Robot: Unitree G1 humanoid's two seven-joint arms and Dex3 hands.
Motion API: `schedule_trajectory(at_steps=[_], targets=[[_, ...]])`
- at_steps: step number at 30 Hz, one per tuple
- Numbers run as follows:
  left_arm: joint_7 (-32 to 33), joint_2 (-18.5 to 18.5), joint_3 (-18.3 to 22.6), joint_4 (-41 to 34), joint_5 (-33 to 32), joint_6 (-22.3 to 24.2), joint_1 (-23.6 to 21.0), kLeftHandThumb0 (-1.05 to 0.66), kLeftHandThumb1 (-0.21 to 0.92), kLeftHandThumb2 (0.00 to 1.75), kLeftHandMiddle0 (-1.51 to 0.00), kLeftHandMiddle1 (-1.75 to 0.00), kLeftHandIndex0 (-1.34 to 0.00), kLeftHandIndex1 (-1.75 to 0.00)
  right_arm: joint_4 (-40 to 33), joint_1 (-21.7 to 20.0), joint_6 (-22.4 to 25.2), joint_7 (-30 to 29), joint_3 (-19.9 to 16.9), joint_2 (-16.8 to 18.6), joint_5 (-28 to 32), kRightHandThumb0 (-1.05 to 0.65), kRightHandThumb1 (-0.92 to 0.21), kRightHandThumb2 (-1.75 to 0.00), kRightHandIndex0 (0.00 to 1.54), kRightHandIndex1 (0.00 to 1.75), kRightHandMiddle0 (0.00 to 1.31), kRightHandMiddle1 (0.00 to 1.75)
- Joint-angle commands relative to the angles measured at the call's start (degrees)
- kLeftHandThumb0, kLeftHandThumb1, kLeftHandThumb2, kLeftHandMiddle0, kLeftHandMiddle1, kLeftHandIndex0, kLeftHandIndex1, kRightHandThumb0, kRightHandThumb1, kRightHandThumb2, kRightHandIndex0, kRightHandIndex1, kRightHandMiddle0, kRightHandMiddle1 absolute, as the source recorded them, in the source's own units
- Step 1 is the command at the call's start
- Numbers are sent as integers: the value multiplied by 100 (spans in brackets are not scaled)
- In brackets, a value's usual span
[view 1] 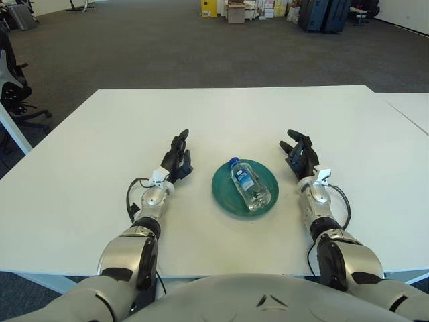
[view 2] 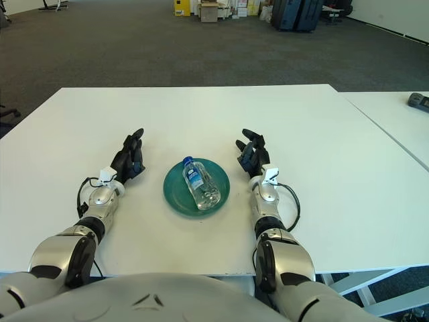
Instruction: Put the bottle into the plate.
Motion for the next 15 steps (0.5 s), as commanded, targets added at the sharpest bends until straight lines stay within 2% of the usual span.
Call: schedule_trajectory(at_steps=[1,15], targets=[[-155,-53,92,47,-134,118,-27,-89,92,81,-25,-4,0,-63,299,291,357,-71,-32,15,33,-90,-92,-105,37,36,0,91],[-834,-161,431,7,-625,335,-103,-85,92,71,-33,-6,0,-82,367,255,380,70,-71,12,89,-90,-92,-104,39,37,0,89]])
